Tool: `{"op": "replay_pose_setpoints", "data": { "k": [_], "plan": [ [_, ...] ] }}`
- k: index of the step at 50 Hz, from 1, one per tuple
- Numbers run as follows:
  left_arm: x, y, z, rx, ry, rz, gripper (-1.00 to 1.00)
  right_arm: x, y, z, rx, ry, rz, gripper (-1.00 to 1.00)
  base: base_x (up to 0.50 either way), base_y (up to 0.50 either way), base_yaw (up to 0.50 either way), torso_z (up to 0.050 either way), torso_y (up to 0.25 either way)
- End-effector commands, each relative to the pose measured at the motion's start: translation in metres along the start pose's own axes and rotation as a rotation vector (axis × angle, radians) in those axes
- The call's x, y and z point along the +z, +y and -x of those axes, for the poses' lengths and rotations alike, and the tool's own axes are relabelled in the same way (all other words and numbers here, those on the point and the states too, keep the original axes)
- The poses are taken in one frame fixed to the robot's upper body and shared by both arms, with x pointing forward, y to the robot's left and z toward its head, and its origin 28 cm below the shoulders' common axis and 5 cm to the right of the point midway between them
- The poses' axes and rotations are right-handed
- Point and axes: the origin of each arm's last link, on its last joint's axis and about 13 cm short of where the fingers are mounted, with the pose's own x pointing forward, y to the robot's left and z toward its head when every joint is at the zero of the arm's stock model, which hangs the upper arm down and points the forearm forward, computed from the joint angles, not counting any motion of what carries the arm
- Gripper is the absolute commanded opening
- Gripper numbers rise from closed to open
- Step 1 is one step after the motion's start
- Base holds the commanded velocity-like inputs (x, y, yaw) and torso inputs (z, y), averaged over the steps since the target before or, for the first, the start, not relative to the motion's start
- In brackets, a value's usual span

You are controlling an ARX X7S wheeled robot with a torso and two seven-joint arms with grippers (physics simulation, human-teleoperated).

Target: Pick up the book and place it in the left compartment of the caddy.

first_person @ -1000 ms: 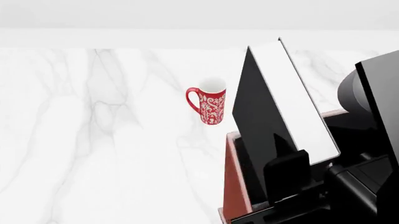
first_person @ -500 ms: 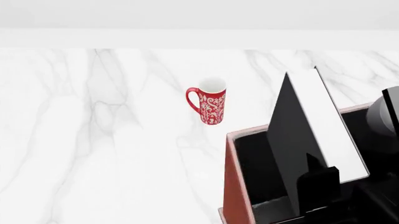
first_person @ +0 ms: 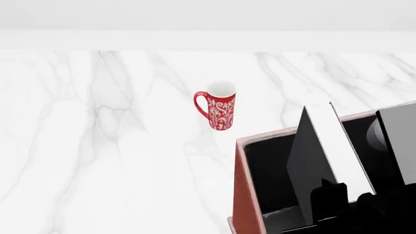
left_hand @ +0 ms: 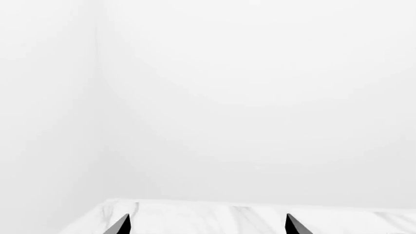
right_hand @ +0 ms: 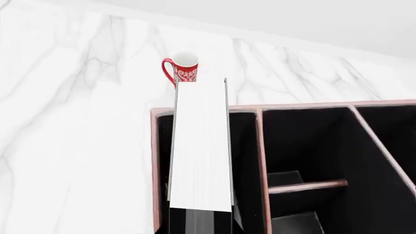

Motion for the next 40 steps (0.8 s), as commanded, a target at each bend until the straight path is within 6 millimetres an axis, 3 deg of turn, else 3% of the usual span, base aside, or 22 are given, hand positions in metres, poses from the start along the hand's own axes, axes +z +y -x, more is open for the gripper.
{"op": "replay_pose_setpoints", "data": {
  "k": [1,40],
  "plan": [
    [-0.001,0.000,0.000,-0.001,0.001,-0.002,1.00,-0.001,-0.007,-0.013,-0.036,-0.002,-0.003,-1.00,0.00,0.00,0.00,0.000,0.010],
    [0.001,0.000,0.001,-0.001,-0.002,-0.001,1.00,-0.002,-0.016,-0.056,-0.046,0.056,-0.059,-1.00,0.00,0.00,0.00,0.000,0.001]
  ]
}}
